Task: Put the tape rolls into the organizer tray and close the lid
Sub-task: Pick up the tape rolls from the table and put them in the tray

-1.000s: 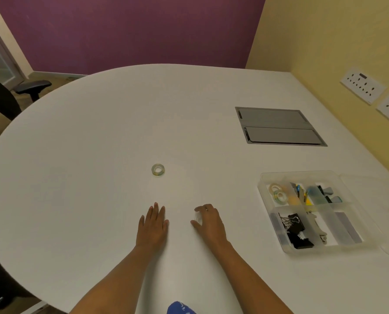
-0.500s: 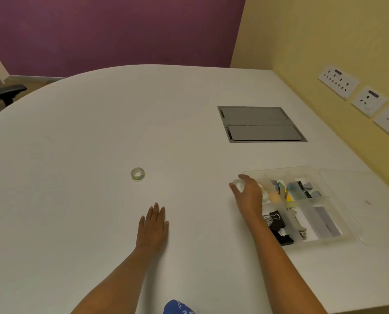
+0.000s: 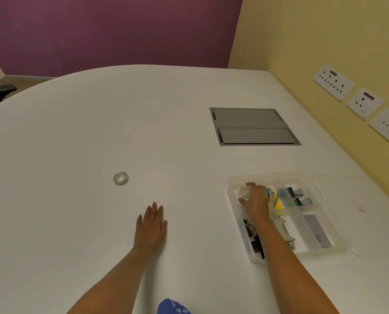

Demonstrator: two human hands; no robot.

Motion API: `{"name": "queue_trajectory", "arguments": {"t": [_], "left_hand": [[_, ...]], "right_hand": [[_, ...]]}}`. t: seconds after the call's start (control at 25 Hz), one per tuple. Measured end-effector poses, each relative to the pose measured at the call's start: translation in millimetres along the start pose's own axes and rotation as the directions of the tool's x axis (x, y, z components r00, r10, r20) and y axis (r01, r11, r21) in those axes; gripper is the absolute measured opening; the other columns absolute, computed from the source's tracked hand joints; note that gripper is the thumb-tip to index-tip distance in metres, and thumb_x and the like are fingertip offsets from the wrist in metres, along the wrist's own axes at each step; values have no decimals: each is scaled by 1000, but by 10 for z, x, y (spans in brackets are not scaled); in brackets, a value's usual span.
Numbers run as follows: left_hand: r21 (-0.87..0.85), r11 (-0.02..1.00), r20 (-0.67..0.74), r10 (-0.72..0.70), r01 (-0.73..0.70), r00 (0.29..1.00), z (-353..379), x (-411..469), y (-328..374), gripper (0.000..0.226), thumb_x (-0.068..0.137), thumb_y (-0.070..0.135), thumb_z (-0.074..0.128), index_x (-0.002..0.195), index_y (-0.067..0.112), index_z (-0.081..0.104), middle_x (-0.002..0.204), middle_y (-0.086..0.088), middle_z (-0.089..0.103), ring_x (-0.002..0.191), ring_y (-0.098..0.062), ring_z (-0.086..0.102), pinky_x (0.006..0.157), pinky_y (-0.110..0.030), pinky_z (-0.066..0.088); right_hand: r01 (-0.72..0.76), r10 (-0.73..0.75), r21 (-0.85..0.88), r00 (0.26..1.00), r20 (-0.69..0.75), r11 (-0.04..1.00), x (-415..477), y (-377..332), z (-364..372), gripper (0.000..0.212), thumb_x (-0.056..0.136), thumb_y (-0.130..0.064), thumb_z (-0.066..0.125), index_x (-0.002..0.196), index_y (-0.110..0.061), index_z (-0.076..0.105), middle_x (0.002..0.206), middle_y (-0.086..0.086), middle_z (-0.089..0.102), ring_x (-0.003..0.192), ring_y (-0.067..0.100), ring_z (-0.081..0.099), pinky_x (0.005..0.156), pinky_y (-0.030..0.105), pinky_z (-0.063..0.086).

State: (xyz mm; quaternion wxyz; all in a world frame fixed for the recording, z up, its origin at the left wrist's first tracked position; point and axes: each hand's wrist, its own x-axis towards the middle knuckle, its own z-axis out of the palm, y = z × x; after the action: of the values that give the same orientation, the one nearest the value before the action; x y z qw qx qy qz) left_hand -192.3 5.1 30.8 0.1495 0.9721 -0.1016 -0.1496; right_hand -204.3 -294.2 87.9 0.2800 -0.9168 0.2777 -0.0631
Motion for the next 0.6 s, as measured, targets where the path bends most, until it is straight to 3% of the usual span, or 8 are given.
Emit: {"name": "queue_trajectory", "arguments": {"t": [0.2,0.4,0.6], "left_hand": [[-7,1000,-33,-19,18,999,50,2,7,54,104,33,20,153,20,3,163,-1,-6,151,-17,-4,124,-39,1],[-24,1000,-46,-20,19,999,62,1,-8,54,104,33,21,153,21,3,163,0,-6,151,-16,-5,124,-38,-1],[-7,1000,-48,-18,18,999,67,1,-18,54,104,35,19,153,22,2,163,0,-8,151,-15,-5,124,-37,0]], "right_hand": [[65,-66,5,996,66,998,178,-11,66,49,83,0,69,129,-3,50,132,17,52,124,32,46,101,39,43],[112,-109,-39,991,72,993,223,-17,116,43,82,3,68,123,-2,56,130,19,47,115,34,52,91,39,52],[104,-104,-14,993,53,994,215,5,132,42,80,3,72,119,-1,57,126,20,47,111,34,54,91,39,51]]}}
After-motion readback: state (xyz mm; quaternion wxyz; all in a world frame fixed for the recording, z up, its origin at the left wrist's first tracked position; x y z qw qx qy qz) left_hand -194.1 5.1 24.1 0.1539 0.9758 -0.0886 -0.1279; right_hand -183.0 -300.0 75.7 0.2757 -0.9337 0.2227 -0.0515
